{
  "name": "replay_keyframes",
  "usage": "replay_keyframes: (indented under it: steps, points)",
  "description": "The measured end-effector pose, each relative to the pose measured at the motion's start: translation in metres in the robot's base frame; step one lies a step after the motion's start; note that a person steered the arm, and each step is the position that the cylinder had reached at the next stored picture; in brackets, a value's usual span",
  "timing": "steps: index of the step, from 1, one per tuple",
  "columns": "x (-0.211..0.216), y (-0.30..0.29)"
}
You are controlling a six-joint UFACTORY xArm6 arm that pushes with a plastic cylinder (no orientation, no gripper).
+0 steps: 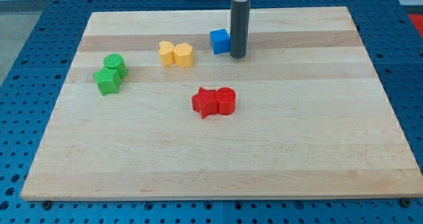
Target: Move your arm slightly up and left
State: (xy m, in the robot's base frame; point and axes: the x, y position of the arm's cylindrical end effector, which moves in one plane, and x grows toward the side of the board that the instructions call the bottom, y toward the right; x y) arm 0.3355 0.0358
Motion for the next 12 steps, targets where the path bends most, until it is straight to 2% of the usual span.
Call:
replay_keyframes:
  steps: [3, 7, 10, 12]
  points:
    - [0.000, 0.026]
    - [-0.003, 0.030]
    - [-0.036, 0.054]
    - [-0.077, 0.037]
